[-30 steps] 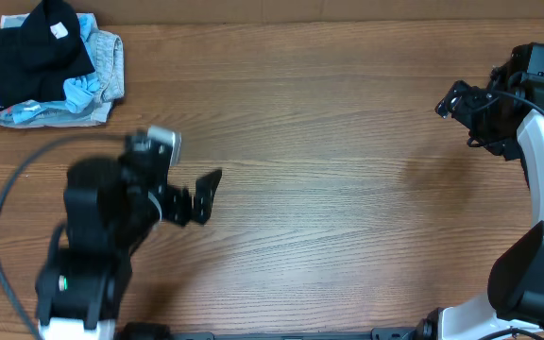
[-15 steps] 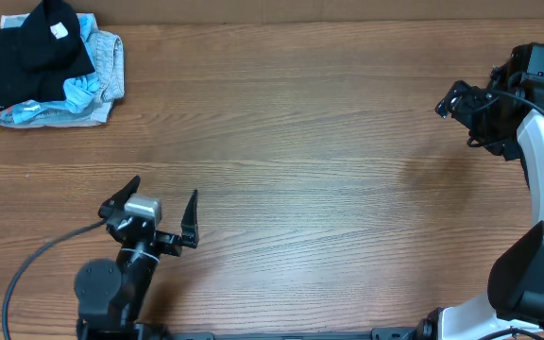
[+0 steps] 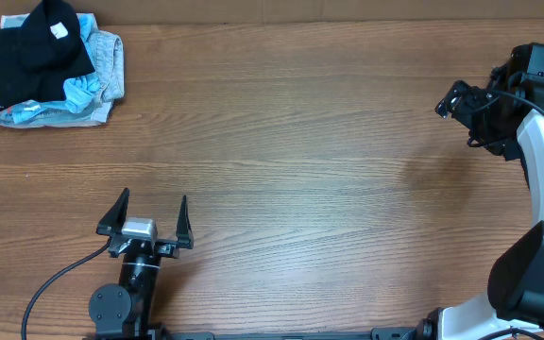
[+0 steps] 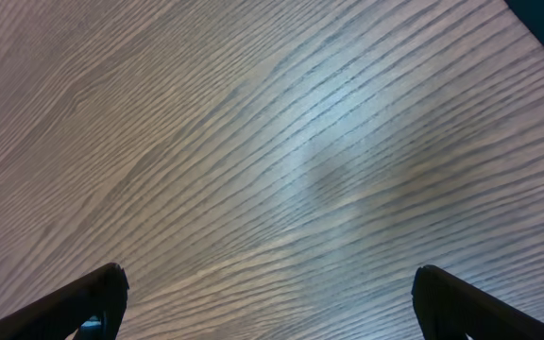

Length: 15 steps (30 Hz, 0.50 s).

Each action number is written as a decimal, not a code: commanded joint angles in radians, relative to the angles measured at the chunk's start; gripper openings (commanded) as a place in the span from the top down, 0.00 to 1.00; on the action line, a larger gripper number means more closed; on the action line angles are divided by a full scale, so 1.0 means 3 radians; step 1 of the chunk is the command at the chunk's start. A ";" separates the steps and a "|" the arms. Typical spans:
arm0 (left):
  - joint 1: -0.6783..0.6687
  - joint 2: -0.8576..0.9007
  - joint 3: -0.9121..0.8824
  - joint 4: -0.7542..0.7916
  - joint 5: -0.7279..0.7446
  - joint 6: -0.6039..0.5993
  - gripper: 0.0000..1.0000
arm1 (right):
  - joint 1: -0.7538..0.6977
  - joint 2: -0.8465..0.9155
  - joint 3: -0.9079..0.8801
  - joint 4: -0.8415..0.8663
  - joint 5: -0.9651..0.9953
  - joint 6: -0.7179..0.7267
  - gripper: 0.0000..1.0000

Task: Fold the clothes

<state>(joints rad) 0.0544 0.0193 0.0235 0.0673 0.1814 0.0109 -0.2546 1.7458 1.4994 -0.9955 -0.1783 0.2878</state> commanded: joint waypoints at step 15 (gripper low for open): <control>0.0148 -0.0050 -0.0062 -0.0432 -0.0081 0.0015 0.00 | 0.0005 -0.0046 0.0024 0.0010 0.0009 -0.0001 0.00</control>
<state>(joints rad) 0.0925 0.0151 0.0086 -0.0601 0.1699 0.0109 -0.2543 1.7458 1.4994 -0.9951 -0.1787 0.2874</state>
